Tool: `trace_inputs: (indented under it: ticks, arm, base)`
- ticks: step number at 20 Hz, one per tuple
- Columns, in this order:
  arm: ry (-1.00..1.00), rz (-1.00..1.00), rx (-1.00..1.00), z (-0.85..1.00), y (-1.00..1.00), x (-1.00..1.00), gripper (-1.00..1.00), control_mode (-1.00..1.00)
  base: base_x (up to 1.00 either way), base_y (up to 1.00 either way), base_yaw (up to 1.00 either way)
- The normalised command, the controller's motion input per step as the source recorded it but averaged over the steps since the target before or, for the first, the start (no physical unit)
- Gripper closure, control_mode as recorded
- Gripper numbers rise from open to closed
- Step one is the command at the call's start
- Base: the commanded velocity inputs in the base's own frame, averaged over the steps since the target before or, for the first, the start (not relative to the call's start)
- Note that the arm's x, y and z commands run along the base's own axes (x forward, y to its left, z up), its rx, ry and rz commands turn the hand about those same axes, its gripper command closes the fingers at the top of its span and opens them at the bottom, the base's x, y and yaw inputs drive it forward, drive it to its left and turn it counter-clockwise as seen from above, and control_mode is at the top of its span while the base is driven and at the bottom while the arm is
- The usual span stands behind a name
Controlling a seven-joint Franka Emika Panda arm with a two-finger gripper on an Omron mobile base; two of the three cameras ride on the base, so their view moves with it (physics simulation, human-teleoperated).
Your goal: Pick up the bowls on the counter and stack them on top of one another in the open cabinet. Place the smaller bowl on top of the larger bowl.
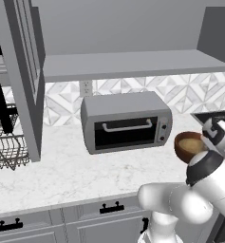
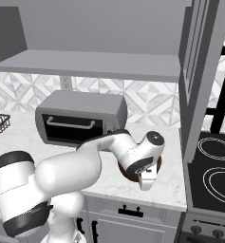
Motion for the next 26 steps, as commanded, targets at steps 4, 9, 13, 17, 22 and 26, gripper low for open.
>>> trace_inputs:
  ticks: [4,9,13,17,22,26]
  arm:
    - [-0.06,0.00,-0.07,-0.27,0.17,0.08,-1.00,-1.00]
    - [-0.03,0.00,-0.06,-0.19,0.14,0.20,-1.00,-1.00]
    - [0.00,0.00,-0.07,-0.18,0.01,0.06,-1.00,-1.00]
    - [0.00,0.00,-0.03,-0.06,0.03,0.00,1.00,-1.00]
    - [0.00,0.00,0.00,0.00,0.00,0.00,1.00,-1.00]
    - [-0.02,0.00,0.01,0.45,0.01,-0.06,1.00,-1.00]
  base:
    - [0.00,0.00,0.00]
    - [0.00,0.00,0.00]
    - [0.00,0.00,0.00]
    - [0.00,0.00,0.00]
    - [0.00,0.00,0.00]
    - [0.00,0.00,0.00]
